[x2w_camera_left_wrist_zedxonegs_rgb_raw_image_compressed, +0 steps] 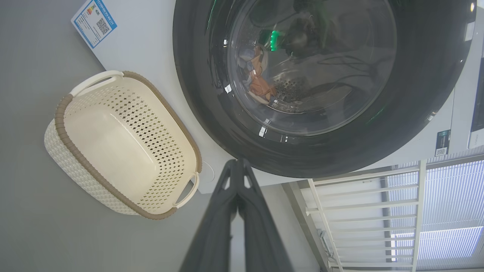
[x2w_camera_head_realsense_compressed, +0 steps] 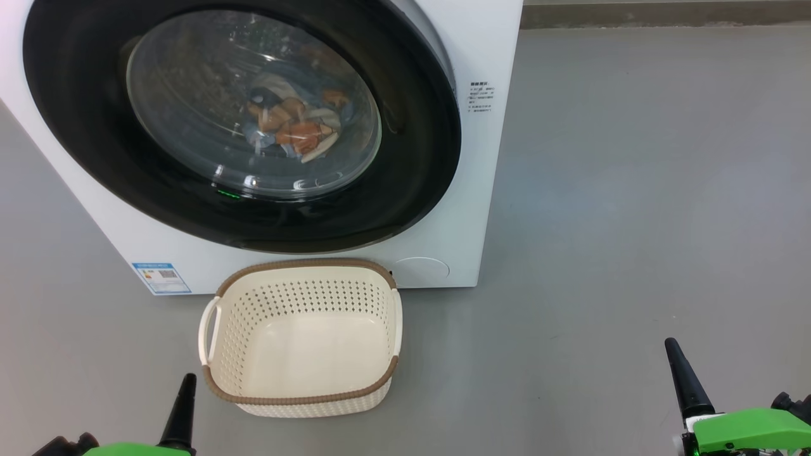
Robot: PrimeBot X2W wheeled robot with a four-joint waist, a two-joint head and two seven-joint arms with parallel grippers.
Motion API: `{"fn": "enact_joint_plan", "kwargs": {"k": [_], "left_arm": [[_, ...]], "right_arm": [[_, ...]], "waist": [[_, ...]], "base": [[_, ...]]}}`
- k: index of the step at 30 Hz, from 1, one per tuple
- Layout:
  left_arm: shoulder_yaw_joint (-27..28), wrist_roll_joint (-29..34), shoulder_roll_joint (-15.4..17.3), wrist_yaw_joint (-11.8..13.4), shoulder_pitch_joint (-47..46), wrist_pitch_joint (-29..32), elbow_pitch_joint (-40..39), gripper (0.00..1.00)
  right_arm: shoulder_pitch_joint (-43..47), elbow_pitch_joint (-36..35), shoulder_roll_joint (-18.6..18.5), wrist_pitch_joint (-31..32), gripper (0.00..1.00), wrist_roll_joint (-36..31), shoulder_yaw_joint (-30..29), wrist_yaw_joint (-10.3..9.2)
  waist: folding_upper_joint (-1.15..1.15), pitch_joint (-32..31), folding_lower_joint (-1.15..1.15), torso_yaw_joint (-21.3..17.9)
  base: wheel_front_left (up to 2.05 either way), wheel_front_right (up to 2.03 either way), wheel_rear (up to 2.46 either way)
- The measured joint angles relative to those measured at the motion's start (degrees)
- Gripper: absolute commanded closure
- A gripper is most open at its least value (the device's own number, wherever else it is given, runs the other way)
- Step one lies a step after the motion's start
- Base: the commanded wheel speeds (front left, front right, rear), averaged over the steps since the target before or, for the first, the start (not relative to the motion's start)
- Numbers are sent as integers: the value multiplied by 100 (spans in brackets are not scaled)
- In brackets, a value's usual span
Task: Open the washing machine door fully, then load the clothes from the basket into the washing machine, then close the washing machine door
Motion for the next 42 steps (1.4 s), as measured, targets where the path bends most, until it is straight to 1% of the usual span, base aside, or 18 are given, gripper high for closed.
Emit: {"fn": "enact_joint_plan", "kwargs": {"k": [32, 35, 42], "left_arm": [[209, -1911, -2, 0, -148, 537, 46, 100], [225, -2037, -3, 1, -211, 554, 54, 100], [236, -2061, -8, 0, -223, 568, 55, 100]], "right_arm": [[-120, -114, 229, 526, 100, 1493, -232, 0], [-121, -120, 254, 568, 100, 1606, -264, 0], [-121, -120, 264, 568, 100, 1636, -303, 0]], "waist": [[0, -155, 0, 14], [0, -164, 0, 15], [0, -164, 0, 15]], "base": [[0, 0, 0], [0, 0, 0], [0, 0, 0]]}}
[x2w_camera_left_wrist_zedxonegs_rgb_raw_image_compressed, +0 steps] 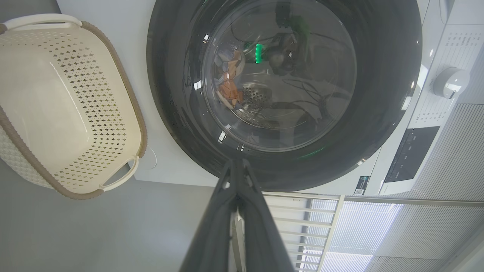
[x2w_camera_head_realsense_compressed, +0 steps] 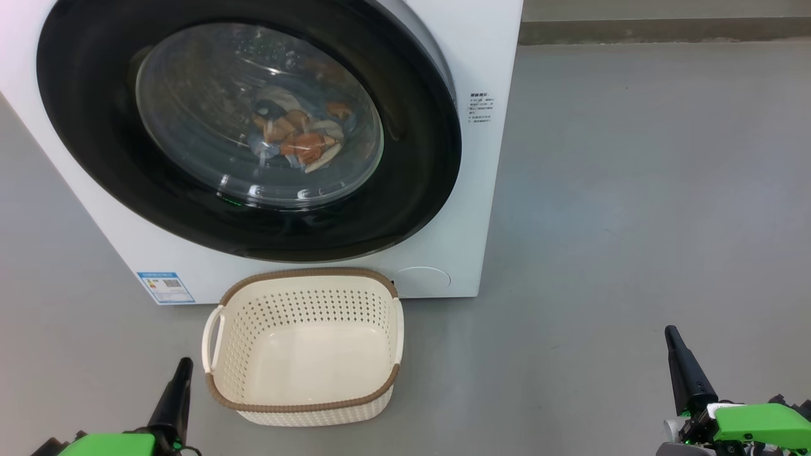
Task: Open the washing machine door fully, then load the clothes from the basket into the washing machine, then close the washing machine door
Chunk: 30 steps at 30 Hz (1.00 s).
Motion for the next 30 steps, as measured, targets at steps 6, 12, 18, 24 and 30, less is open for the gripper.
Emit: {"fn": "enact_joint_plan", "kwargs": {"k": [6, 12, 18, 24, 30], "left_arm": [[13, 0, -5, 1, 0, 5, 0, 100], [23, 0, -10, 1, 0, 36, 0, 100], [32, 0, -14, 0, 0, 36, 1, 100], [40, 0, -21, 0, 0, 47, 1, 100], [55, 1, -24, 1, 0, 55, 1, 100]], "right_arm": [[0, 0, 2, 0, 100, 0, -10, 0], [0, 0, 3, 0, 100, 0, -12, 0], [0, 0, 4, 0, 100, 0, -13, 0], [0, 0, 5, 0, 100, 0, -14, 0], [0, 0, 8, 0, 100, 0, -15, 0]], "waist": [[0, 0, 0, 0], [0, 0, 0, 0], [0, 0, 0, 0], [0, 0, 0, 0], [0, 0, 0, 0]], "base": [[0, 0, 0], [0, 0, 0], [0, 0, 0], [0, 0, 0], [0, 0, 0]]}}
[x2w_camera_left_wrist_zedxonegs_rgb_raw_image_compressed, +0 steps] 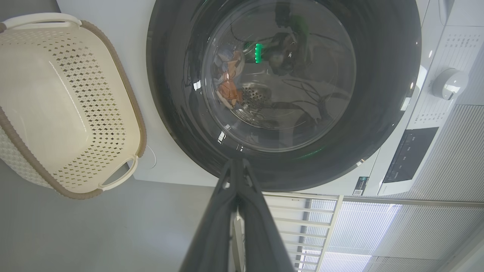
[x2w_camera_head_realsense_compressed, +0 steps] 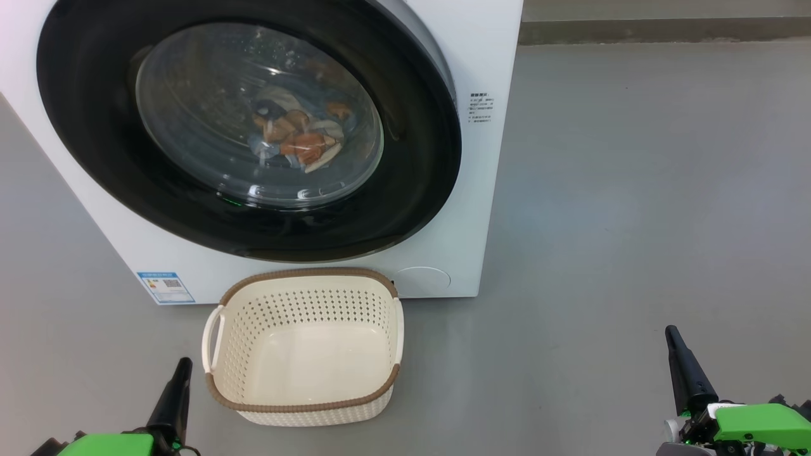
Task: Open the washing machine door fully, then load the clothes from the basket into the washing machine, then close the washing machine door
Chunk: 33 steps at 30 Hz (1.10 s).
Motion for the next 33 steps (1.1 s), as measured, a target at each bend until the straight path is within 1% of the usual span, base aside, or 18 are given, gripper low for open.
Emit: {"fn": "enact_joint_plan", "kwargs": {"k": [33], "left_arm": [[58, 21, -9, 0, 0, 32, 0, 100]], "right_arm": [[-1, 0, 7, 7, 100, 0, -4, 0]], "waist": [[0, 0, 0, 0]], "base": [[0, 0, 0]]}}
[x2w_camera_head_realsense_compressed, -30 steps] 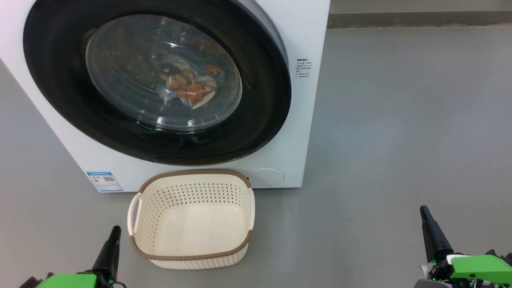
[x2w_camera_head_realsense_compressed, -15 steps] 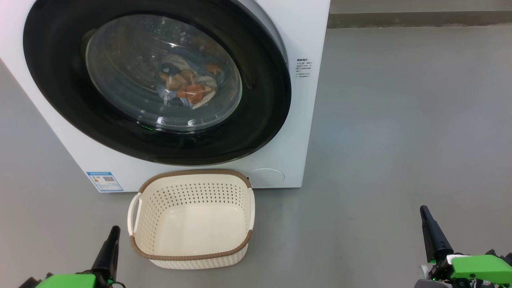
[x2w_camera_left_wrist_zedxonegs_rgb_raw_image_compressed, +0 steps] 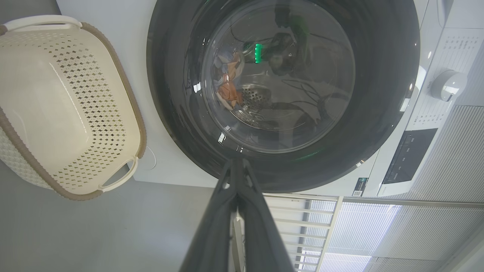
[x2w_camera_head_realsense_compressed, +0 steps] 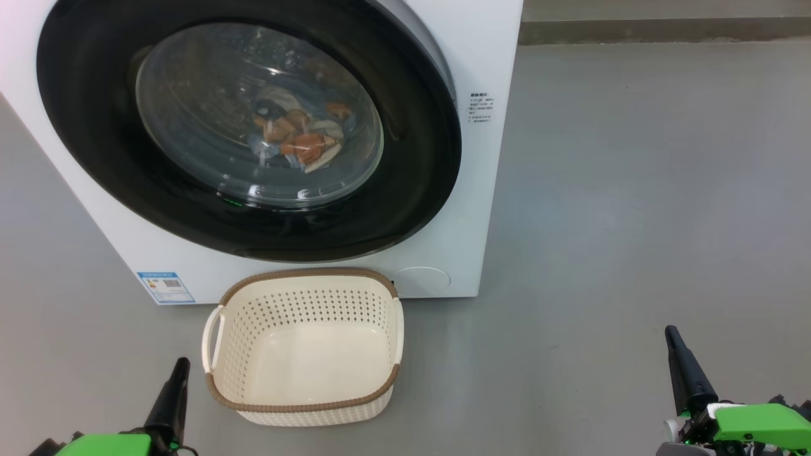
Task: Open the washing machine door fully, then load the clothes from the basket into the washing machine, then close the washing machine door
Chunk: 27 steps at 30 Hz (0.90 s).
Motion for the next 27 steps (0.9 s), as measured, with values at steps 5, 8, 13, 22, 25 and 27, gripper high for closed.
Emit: {"fn": "enact_joint_plan", "kwargs": {"k": [5, 8, 13, 22, 25, 27], "left_arm": [[4, 3, -2, 0, 0, 18, 0, 100], [5, 4, -3, 0, 0, 18, 0, 100], [8, 4, -8, 0, 0, 18, 0, 100], [13, 4, -11, -1, 0, 25, 1, 100], [14, 4, -12, -1, 0, 25, 1, 100], [15, 4, -12, 0, 0, 25, 1, 100]], "right_arm": [[0, 0, 3, 0, 100, 0, -1, 0], [0, 0, 7, 0, 100, 0, -1, 0], [0, 0, 9, 0, 100, 0, -1, 0], [0, 0, 13, 0, 100, 0, -2, 0], [0, 0, 13, 0, 100, 0, -2, 0], [0, 0, 14, 0, 100, 0, -2, 0]], "waist": [[0, 0, 0, 0], [0, 0, 0, 0], [0, 0, 0, 0], [0, 0, 0, 0], [0, 0, 0, 0], [0, 0, 0, 0]], "base": [[0, 0, 0], [0, 0, 0], [0, 0, 0], [0, 0, 0], [0, 0, 0], [0, 0, 0]]}}
